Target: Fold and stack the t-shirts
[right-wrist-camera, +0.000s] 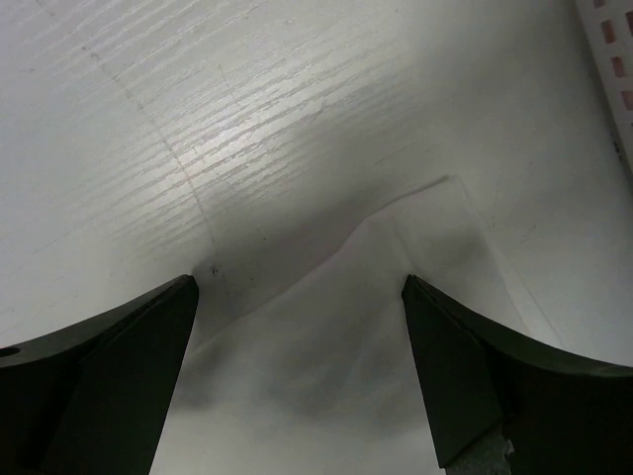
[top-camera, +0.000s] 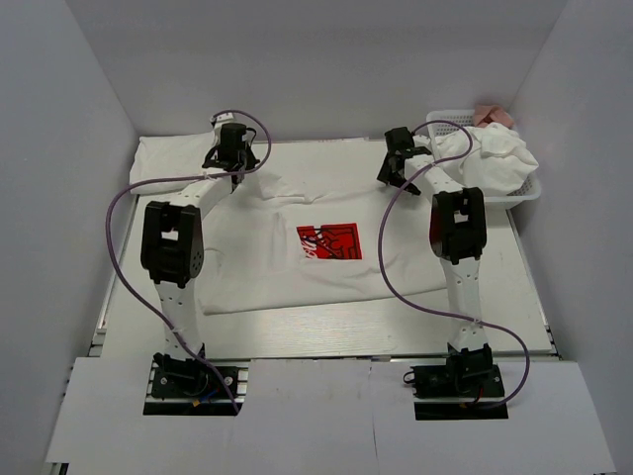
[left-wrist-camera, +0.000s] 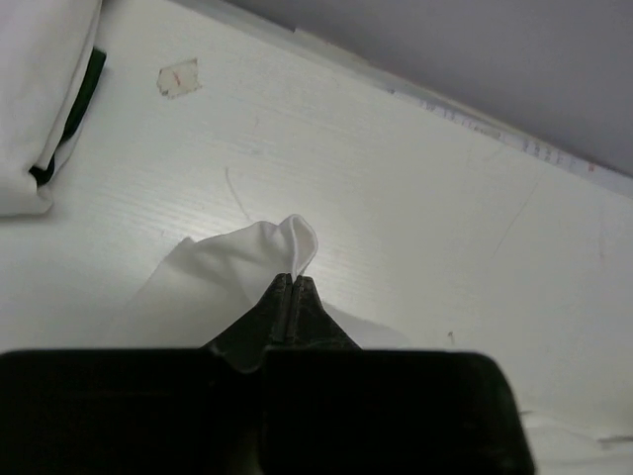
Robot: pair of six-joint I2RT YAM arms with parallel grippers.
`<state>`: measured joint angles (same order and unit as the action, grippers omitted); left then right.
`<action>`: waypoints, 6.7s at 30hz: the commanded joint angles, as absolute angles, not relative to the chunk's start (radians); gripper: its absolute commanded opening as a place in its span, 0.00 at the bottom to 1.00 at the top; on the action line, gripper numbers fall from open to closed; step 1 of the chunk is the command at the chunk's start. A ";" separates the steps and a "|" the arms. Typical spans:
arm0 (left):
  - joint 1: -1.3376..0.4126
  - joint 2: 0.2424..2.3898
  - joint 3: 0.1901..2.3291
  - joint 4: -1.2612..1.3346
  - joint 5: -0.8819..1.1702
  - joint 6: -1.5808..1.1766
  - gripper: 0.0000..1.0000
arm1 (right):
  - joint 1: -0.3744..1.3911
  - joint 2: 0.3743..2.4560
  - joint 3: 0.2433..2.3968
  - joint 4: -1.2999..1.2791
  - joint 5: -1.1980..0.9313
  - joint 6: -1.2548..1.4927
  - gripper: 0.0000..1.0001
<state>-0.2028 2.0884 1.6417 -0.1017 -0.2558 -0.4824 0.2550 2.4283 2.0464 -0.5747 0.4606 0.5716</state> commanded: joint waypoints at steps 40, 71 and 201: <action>-0.207 1.125 0.983 -0.647 -0.057 -0.732 0.00 | 0.256 1.850 1.497 -0.313 0.379 0.276 0.00; -0.207 1.207 0.784 -0.508 0.172 -0.727 0.99 | 0.256 1.405 0.824 -0.126 0.633 0.590 0.52; -0.445 2.775 2.369 0.150 -0.080 -0.871 0.99 | 1.029 1.165 0.584 0.166 -0.143 0.250 0.90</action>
